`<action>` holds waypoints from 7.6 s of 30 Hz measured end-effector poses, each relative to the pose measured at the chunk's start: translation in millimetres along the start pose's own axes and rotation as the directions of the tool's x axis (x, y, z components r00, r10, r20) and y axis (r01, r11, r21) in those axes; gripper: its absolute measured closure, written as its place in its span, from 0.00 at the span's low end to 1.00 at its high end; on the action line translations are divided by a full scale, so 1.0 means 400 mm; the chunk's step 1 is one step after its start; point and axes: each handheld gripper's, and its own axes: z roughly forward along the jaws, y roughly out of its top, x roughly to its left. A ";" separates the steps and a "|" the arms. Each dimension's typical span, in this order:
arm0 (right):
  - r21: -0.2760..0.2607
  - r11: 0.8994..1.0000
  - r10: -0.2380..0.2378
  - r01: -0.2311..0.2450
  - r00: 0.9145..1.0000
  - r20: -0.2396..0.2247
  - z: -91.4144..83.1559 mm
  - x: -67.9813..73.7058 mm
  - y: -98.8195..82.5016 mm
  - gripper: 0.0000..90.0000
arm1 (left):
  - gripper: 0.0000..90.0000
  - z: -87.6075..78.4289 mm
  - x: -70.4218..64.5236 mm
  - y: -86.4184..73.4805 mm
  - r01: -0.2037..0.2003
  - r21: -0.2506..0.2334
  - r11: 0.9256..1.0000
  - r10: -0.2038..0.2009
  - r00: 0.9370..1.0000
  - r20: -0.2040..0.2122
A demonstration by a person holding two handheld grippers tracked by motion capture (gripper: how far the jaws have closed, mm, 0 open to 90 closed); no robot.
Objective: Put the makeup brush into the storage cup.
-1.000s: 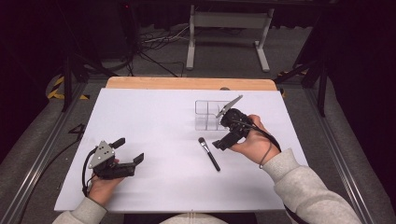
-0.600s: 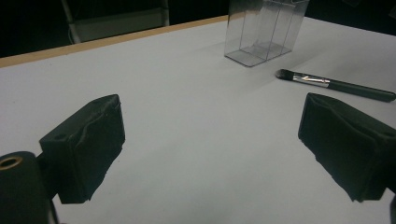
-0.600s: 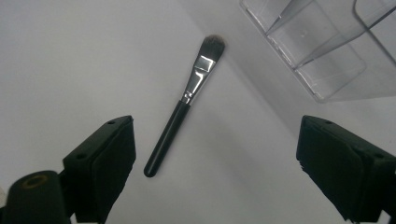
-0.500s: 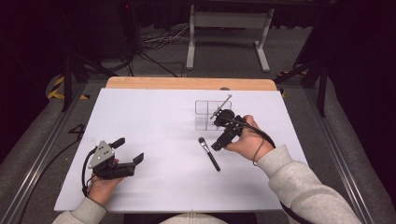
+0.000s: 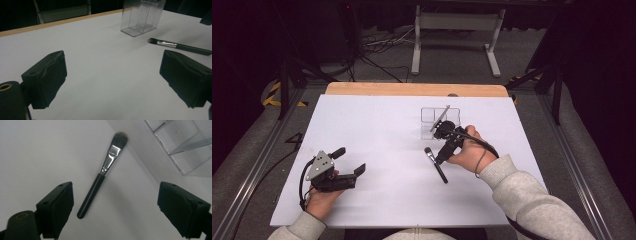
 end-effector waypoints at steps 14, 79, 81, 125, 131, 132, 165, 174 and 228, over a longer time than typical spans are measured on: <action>0.031 1.000 -0.001 0.001 1.000 -0.008 0.051 0.018 0.012 0.15 | 0.09 0.000 0.002 0.000 0.001 -0.003 1.000 -0.001 1.000 0.002; 0.152 0.987 0.045 -0.045 0.999 0.001 0.148 0.053 0.024 0.86 | 0.09 0.002 0.006 -0.003 0.014 -0.001 1.000 -0.014 1.000 0.004; 0.159 0.986 0.041 -0.041 0.999 0.001 0.148 0.053 0.025 0.88 | 0.09 0.002 0.006 -0.003 0.014 0.000 1.000 -0.014 1.000 0.005; -0.378 0.926 -0.003 -0.020 0.998 -0.059 -0.015 0.035 -0.046 0.89 | 0.09 0.003 0.005 -0.003 0.014 0.008 1.000 -0.014 1.000 0.003; -0.479 0.877 -0.004 -0.018 0.999 -0.045 -0.032 0.033 -0.065 0.89 | 0.09 0.003 0.005 -0.003 0.015 0.008 1.000 -0.015 1.000 0.003; -0.496 0.868 -0.004 -0.019 0.999 -0.045 -0.035 0.032 -0.068 0.89 | 0.09 0.003 0.006 -0.004 0.015 0.009 1.000 -0.015 1.000 0.003; -0.840 0.542 0.076 0.028 0.994 0.082 -0.037 0.026 -0.139 0.88 | 0.10 -0.005 0.008 -0.002 0.021 -0.030 0.999 -0.021 1.000 0.016; -0.877 0.480 0.114 0.038 0.988 0.106 -0.044 0.011 -0.148 0.88 | 0.10 -0.005 0.007 -0.002 0.017 -0.036 0.999 -0.016 1.000 0.019; -0.921 0.386 0.429 -0.043 0.893 0.138 -0.024 -0.133 -0.108 0.88 | 0.10 -0.003 0.008 -0.003 0.023 -0.025 0.999 -0.023 1.000 0.015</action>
